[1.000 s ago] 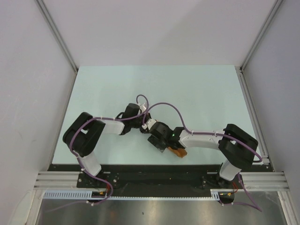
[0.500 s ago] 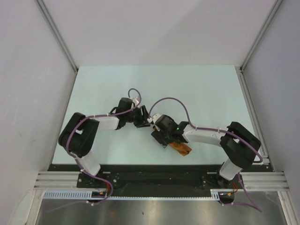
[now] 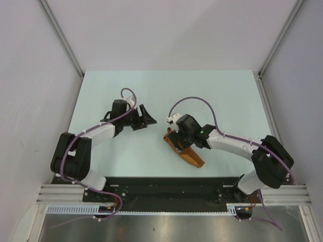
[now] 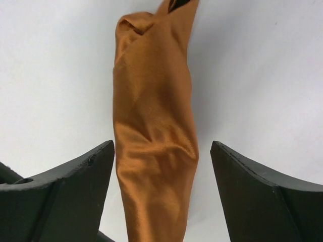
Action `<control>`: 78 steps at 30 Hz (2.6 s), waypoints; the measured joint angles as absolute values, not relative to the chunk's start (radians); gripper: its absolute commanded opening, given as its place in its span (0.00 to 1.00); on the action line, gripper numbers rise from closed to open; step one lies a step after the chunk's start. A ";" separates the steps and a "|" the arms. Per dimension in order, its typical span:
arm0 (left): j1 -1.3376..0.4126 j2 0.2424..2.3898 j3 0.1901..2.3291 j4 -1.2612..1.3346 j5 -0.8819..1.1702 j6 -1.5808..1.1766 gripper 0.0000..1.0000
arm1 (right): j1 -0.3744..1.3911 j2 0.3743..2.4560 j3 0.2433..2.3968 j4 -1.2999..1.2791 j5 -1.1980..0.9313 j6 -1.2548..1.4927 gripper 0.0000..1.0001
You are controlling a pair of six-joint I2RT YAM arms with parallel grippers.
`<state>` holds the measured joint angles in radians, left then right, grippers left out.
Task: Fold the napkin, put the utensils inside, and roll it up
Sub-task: Roll the napkin at the center of the board, then move the napkin to the center of the board.
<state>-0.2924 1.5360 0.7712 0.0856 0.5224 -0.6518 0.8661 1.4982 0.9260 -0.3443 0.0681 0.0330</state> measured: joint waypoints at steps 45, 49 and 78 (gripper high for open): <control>-0.205 1.454 0.737 0.029 0.570 -0.629 0.83 | 0.763 1.691 0.992 -0.431 -0.010 0.123 0.51; -0.190 1.404 0.779 -0.006 0.587 -0.628 0.83 | 0.694 1.693 0.992 -0.427 -0.036 0.157 0.47; -0.080 1.313 0.879 -0.135 0.663 -0.574 0.86 | 0.169 1.922 1.253 -0.324 -0.087 0.143 0.72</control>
